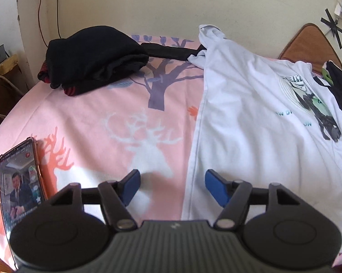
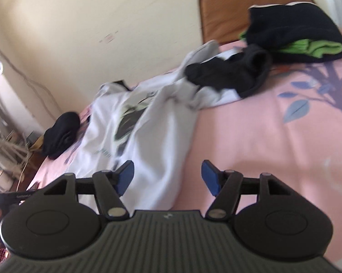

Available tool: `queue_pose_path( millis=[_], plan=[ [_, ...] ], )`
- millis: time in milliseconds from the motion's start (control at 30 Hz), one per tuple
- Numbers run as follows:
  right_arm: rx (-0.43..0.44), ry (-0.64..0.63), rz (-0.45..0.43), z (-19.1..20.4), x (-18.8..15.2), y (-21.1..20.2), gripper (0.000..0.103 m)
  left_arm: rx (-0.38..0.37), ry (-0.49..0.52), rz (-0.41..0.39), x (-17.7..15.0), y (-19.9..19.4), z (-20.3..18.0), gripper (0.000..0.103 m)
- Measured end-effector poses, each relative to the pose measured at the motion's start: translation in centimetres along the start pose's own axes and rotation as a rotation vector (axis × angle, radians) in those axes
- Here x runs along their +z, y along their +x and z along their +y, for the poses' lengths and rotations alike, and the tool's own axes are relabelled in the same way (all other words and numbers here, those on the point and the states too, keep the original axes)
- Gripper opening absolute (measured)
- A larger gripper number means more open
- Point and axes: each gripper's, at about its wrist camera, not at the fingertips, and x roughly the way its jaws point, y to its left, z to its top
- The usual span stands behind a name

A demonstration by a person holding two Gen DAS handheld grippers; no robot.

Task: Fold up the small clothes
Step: 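Shake out the white T-shirt and lay it flat, then open both grippers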

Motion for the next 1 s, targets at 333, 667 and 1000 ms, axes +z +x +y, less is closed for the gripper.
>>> queue_pose_path(
  millis=[333, 667, 1000],
  plan=[
    [-0.056, -0.264, 0.078, 4.1, -4.8, 0.9, 0.021, -0.070, 0.029, 0.000, -1.7, -2.0, -0.9, 0.004],
    [-0.165, -0.107, -0.144, -2.4, -0.3, -13.7, 0.003, -0.244, -0.080, -0.007, -4.4, -12.0, -0.2, 0.004],
    [-0.226, 0.018, -0.112, -6.1, -1.3, -11.3, 0.025, 0.007, -0.086, -0.108, -4.1, -12.9, 0.5, 0.008]
  ],
)
